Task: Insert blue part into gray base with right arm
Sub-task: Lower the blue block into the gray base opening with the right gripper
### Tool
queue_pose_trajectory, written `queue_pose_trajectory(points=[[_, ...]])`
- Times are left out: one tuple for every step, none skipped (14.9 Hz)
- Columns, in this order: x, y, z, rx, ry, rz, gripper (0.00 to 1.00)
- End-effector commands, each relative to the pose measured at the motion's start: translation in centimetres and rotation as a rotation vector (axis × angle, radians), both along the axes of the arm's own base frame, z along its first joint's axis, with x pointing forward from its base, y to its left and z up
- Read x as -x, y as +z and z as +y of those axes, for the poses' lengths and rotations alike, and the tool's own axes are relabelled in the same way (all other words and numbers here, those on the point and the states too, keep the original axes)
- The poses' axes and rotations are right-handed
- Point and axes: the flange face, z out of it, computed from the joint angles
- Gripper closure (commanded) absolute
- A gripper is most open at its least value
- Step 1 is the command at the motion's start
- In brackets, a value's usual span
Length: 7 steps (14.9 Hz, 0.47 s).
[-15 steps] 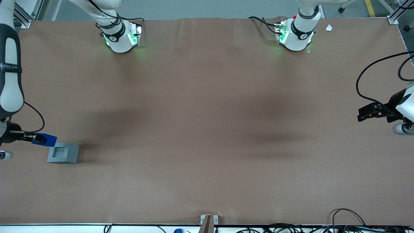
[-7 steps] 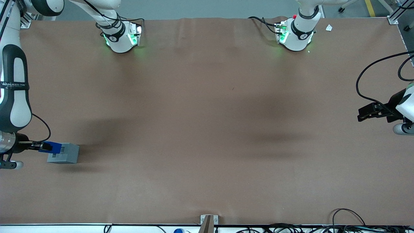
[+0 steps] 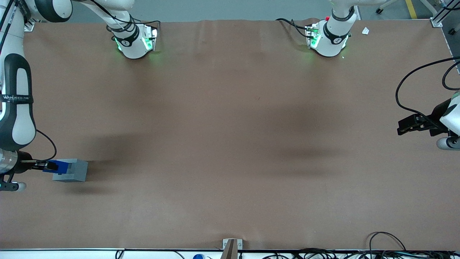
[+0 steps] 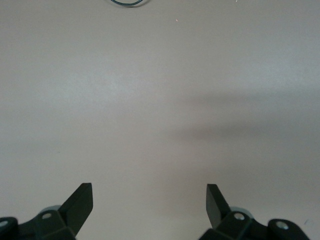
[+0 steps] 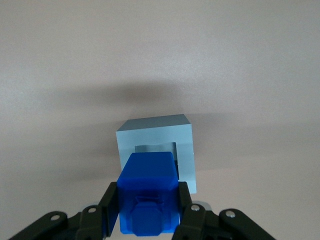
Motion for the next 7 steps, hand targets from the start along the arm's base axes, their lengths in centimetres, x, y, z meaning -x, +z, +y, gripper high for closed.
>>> queue_pose_trajectory(points=[[-0.43, -0.29, -0.42, -0.017, 0.033, -0.008, 0.97], [-0.49, -0.28, -0.45, -0.015, 0.033, -0.015, 0.97], [-0.51, -0.38, -0.44, -0.016, 0.034, -0.015, 0.97], [-0.51, -0.49, -0.45, -0.015, 0.036, -0.013, 0.97], [-0.45, -0.68, -0.55, -0.016, 0.034, -0.011, 0.97], [-0.39, -0.75, -0.65, -0.016, 0.033, -0.009, 0.97], [-0.33, -1.04, -0.75, -0.019, 0.032, -0.005, 0.97]])
